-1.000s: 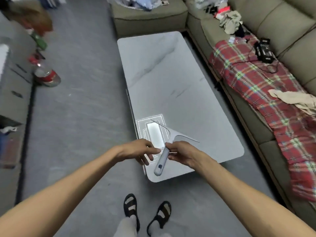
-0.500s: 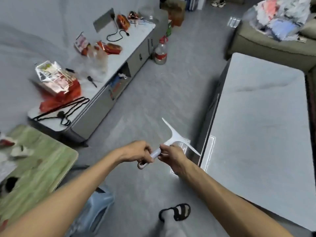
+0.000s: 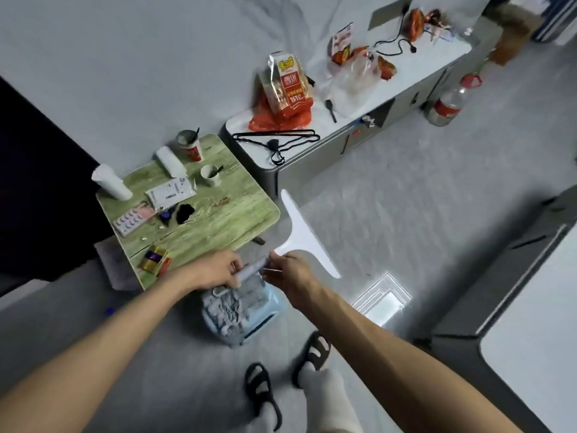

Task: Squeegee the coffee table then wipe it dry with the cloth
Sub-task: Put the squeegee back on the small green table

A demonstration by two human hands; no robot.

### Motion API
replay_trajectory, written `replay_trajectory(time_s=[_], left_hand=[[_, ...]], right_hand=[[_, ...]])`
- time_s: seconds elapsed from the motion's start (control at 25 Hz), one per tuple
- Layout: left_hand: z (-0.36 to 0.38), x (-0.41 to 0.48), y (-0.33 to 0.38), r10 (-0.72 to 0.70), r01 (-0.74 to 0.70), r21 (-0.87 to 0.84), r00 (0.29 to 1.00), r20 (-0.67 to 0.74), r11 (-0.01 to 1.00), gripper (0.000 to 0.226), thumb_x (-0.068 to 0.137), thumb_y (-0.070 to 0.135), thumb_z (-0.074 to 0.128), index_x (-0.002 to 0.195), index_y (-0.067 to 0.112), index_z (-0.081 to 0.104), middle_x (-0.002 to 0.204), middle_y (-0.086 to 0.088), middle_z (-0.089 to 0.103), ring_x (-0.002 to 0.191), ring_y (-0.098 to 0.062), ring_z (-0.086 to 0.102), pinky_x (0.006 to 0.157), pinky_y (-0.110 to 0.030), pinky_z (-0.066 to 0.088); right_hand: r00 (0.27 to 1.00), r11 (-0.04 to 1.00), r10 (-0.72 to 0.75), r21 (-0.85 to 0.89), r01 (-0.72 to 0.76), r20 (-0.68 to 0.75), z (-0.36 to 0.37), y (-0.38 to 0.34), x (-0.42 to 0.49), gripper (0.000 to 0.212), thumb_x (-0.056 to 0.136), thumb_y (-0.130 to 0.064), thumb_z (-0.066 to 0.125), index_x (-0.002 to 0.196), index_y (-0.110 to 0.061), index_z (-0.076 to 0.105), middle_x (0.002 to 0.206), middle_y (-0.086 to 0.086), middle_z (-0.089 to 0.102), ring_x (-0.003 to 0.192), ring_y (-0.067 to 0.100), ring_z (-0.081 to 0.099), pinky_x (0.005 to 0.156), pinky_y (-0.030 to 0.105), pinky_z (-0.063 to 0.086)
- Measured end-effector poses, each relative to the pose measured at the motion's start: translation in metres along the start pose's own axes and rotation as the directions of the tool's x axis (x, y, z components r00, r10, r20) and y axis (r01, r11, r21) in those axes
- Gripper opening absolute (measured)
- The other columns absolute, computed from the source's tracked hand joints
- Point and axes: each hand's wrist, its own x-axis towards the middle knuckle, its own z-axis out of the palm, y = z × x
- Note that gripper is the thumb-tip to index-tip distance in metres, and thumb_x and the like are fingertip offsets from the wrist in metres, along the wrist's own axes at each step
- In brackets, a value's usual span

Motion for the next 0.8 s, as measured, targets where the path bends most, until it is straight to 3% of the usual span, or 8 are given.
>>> replay_trajectory(time_s=[0.16, 0.28, 0.48, 0.8], left_hand=[[-0.012, 0.019, -0.069, -0.103, 0.096, -0.066, 0.987, -0.120, 0.993, 0.020, 0.077, 0.026, 0.078, 0.088, 0.025, 0.060, 0.093, 0.007, 0.066, 0.083, -0.012, 0.061, 0.068, -0.026, 0.043], [-0.024, 0.046, -0.102, -0.151, 0.144, -0.049, 0.971, -0.184, 0.988, 0.024, 0.075, 0.029, 0.080, 0.091, 0.022, 0.064, 0.090, 0.004, 0.067, 0.085, -0.016, 0.063, 0.071, -0.028, 0.046], [-0.072, 0.108, -0.172, -0.129, 0.143, 0.059, 0.973, -0.193, 0.988, 0.023, 0.075, 0.030, 0.078, 0.085, 0.014, 0.064, 0.083, -0.002, 0.068, 0.080, -0.023, 0.064, 0.070, -0.034, 0.049], [-0.070, 0.290, -0.322, -0.078, 0.086, 0.023, 0.964, -0.254, 0.996, 0.020, 0.081, 0.024, 0.075, 0.086, 0.011, 0.061, 0.091, -0.006, 0.061, 0.082, -0.023, 0.059, 0.075, -0.033, 0.048]], right_hand=[[0.997, 0.994, 0.072, -0.078, -0.073, -0.013, 0.061, 0.015, 0.061, 0.014, 0.097, -0.009, 0.053, 0.084, -0.005, 0.048, 0.072, 0.014, 0.052, 0.060, 0.022, 0.054, 0.047, 0.022, 0.052], [0.997, 0.987, 0.079, -0.141, -0.081, -0.020, 0.092, 0.017, 0.117, 0.015, 0.095, -0.006, 0.055, 0.082, -0.003, 0.049, 0.072, 0.015, 0.053, 0.059, 0.022, 0.055, 0.047, 0.023, 0.053], [0.989, 0.969, 0.150, -0.197, -0.150, -0.014, 0.148, 0.017, 0.209, 0.017, 0.094, -0.005, 0.057, 0.078, -0.003, 0.049, 0.067, 0.016, 0.054, 0.044, 0.015, 0.056, 0.044, 0.021, 0.052], [0.985, 0.969, 0.132, -0.196, -0.151, -0.108, 0.205, 0.084, 0.425, 0.021, 0.095, -0.004, 0.054, 0.075, -0.004, 0.049, 0.068, 0.014, 0.053, 0.054, 0.019, 0.056, 0.054, 0.024, 0.054]])
